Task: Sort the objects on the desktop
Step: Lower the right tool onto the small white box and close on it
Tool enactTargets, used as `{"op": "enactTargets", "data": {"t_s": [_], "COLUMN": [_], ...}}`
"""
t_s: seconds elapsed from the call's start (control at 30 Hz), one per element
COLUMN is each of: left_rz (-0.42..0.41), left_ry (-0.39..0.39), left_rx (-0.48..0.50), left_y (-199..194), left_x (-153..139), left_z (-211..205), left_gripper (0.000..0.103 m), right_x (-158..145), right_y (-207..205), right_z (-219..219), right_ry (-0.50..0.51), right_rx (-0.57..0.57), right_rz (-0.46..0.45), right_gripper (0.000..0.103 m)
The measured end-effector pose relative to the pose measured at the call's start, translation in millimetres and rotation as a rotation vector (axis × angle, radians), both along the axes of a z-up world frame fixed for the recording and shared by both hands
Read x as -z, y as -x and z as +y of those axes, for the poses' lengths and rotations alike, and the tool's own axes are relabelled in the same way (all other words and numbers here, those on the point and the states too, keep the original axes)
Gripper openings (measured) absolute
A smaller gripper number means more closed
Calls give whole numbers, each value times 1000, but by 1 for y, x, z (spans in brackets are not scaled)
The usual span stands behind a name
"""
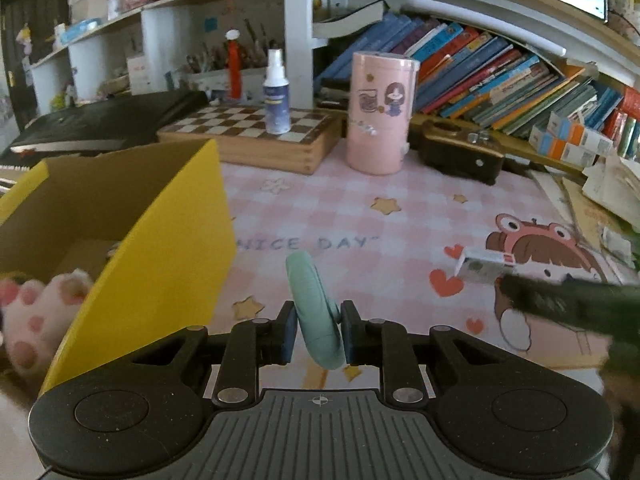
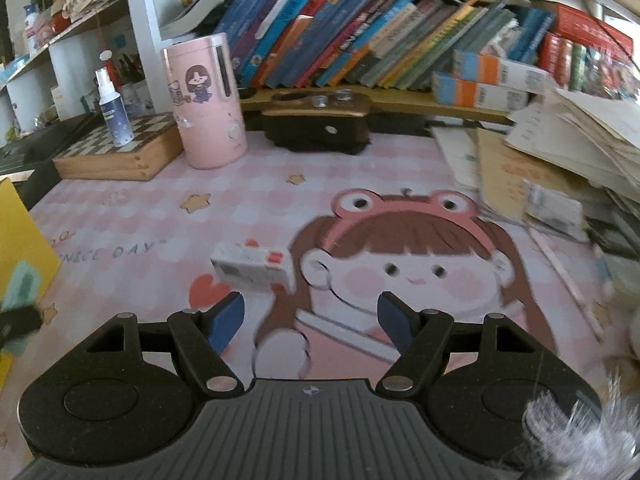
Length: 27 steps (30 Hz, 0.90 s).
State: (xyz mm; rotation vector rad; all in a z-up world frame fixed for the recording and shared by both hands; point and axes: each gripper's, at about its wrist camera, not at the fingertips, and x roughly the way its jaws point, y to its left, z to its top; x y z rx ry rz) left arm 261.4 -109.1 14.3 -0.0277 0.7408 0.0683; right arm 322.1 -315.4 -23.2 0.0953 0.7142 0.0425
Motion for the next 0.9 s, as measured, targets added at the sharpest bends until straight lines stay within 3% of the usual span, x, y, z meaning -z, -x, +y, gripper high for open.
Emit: {"op": "enactTargets", "data": {"t_s": [0.37, 0.5, 0.53, 0.57, 0.9], "left_rz": [-27, -28, -28, -27, -49], "left_ry": [-14, -16, -15, -15, 4], "left_rx": [3, 8, 9, 10, 38], "left_y": [12, 13, 13, 13, 14], "left_x": [-12, -13, -13, -13, -17], "left_z": [7, 7, 7, 7, 1], "left_gripper": [21, 21, 21, 21, 21], "right_x": [17, 21, 22, 22, 10], "right_y": [-45, -45, -45, -45, -27], "right_z": [34, 42, 42, 42, 20], "right_ry": [27, 53, 55, 57, 64], "right_rx": [-34, -19, -14, -11, 12], "right_rz": [17, 18, 17, 16, -22], "right_gripper": [70, 66, 62, 52, 52]}}
